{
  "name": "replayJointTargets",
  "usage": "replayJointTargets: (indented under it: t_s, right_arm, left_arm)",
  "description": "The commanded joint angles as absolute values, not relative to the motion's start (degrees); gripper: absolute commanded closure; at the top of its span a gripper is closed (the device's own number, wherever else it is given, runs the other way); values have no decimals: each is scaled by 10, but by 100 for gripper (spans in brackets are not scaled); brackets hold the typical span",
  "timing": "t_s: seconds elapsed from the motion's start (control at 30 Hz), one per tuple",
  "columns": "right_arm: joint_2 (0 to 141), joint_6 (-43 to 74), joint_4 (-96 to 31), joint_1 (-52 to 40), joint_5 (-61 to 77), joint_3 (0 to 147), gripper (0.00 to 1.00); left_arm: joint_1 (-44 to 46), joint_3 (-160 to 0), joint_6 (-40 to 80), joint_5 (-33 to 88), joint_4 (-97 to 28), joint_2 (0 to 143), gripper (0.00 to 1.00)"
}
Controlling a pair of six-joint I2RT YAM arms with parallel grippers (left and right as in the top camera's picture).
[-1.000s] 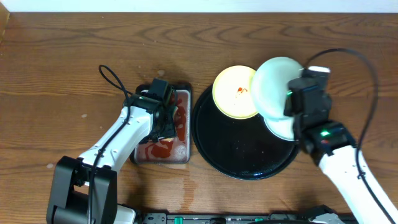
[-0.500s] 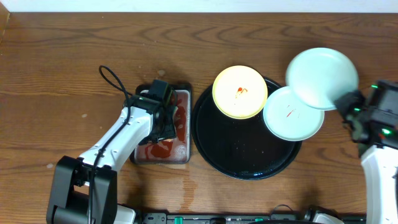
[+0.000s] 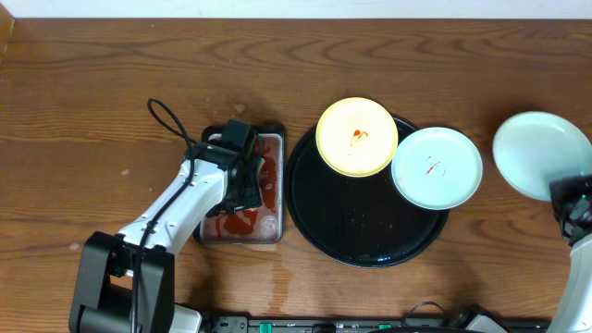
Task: Clean dirty plates on tray and stack at the side
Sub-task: 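Carry the light blue plate right and set it on the table, then move the right gripper back to grip the pale green plate's rim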
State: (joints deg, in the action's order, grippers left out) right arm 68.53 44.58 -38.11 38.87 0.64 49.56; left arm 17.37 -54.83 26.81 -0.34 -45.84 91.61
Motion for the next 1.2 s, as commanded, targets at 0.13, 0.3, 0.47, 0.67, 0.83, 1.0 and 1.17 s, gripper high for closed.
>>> replayJointTargets:
  t_s: [0.13, 0.3, 0.47, 0.67, 0.83, 1.0, 1.17]
  right_arm:
    - [696, 451, -357, 403, -45, 436, 99]
    - [727, 446, -333, 403, -45, 411, 99]
    - [764, 420, -302, 403, -34, 411, 99]
    - [802, 372, -249, 403, 5, 411, 99]
    - [817, 357, -211, 403, 26, 411, 86]
    - [816, 318, -192, 403, 55, 411, 69]
    - [817, 258, -156, 399, 152, 411, 71]
  left_arm:
    - [174, -542, 271, -5, -460, 917, 34]
    - [174, -542, 271, -5, -460, 917, 33]
    - [174, -542, 271, -5, -460, 917, 34]
    - [174, -542, 271, -5, -460, 917, 34]
    - [174, -542, 271, -5, -460, 917, 34]
    - [174, -542, 271, -5, -460, 917, 34]
    - [174, -542, 271, -5, -460, 917, 34]
